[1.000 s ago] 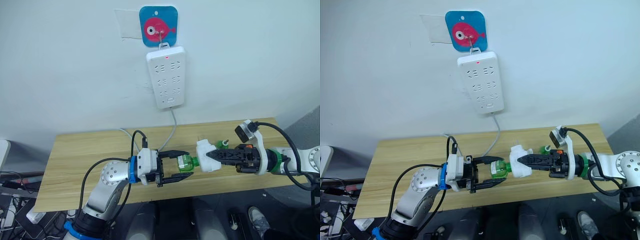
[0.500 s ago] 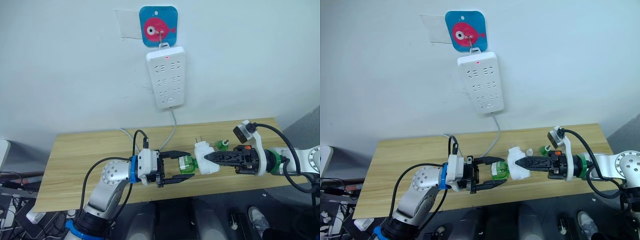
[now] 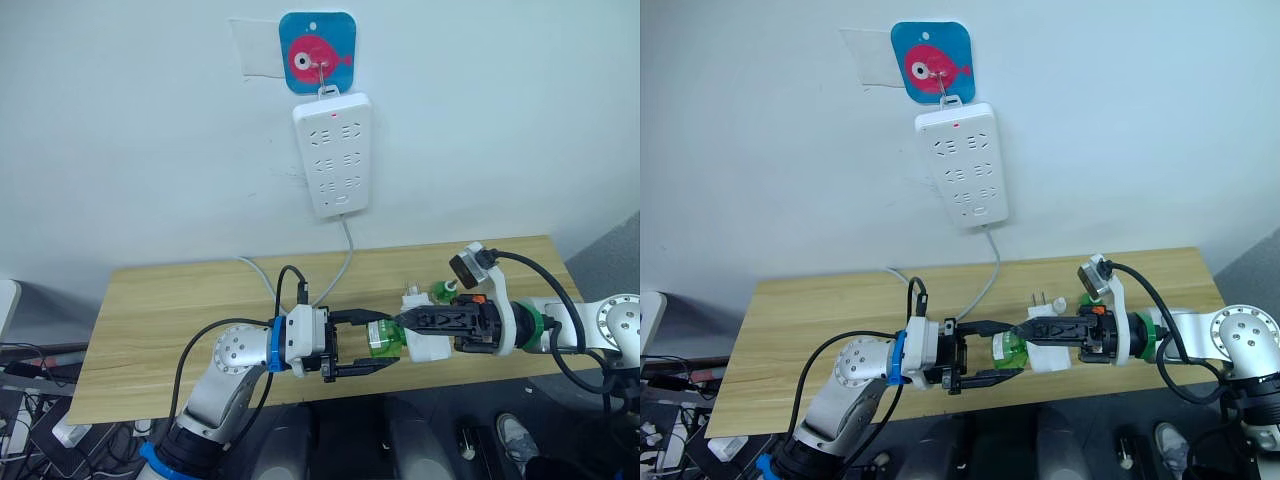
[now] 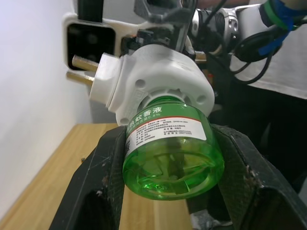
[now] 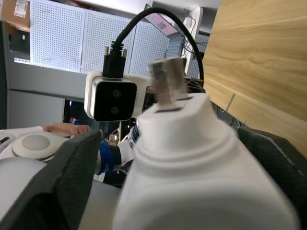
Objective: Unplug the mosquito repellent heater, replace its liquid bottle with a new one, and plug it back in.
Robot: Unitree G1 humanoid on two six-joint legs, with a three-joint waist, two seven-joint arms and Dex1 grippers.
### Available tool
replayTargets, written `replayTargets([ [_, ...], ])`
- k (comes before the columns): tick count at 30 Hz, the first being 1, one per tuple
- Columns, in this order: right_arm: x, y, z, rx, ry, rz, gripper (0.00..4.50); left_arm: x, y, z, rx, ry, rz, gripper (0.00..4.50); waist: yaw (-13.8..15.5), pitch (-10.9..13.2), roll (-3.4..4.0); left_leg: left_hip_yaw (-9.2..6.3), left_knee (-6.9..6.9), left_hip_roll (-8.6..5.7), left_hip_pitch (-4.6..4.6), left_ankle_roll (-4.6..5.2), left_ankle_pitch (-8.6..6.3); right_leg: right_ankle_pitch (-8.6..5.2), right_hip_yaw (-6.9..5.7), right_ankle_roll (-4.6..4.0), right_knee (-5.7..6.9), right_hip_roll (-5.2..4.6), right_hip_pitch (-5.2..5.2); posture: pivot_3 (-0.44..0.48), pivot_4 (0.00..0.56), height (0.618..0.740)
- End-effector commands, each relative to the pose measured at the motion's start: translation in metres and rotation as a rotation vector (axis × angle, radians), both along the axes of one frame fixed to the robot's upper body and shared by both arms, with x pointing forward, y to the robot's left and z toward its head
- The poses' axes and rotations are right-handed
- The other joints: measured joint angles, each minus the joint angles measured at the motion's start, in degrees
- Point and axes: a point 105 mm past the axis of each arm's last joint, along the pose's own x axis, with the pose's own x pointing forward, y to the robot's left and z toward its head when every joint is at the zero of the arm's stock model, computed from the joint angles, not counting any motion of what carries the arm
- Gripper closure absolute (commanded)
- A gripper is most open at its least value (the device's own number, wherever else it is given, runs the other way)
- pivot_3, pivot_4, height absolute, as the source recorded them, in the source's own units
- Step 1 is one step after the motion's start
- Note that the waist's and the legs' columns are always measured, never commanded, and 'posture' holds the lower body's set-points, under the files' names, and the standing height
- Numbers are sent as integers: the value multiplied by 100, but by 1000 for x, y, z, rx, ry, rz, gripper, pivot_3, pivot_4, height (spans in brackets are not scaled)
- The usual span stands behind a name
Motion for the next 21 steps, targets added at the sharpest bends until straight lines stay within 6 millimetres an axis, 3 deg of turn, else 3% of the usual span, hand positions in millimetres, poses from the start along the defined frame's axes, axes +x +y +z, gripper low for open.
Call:
replayTargets([
  [1, -10, 5, 13, 54, -23, 63, 18, -1, 0, 2, -2, -14, 2, 2255, -1, 0, 0, 0, 0, 0, 0, 0, 0, 0, 0, 0, 0, 0, 0, -29, 259, 740],
  [15, -5, 2, 1, 71, 51, 36, 18, 0, 1, 7, -25, -6, 10, 2255, 0, 0, 0, -1, 0, 0, 0, 0, 0, -1, 1, 0, 0, 0, 0, -21, 269, 740],
  [21, -12, 2, 1, 71, 73, 92, 18, 0, 2, 7, -25, 1, 18, 2255, 0, 0, 0, -1, -1, 1, -1, 0, 0, 0, 1, -1, 0, 0, -1, -20, 273, 740],
])
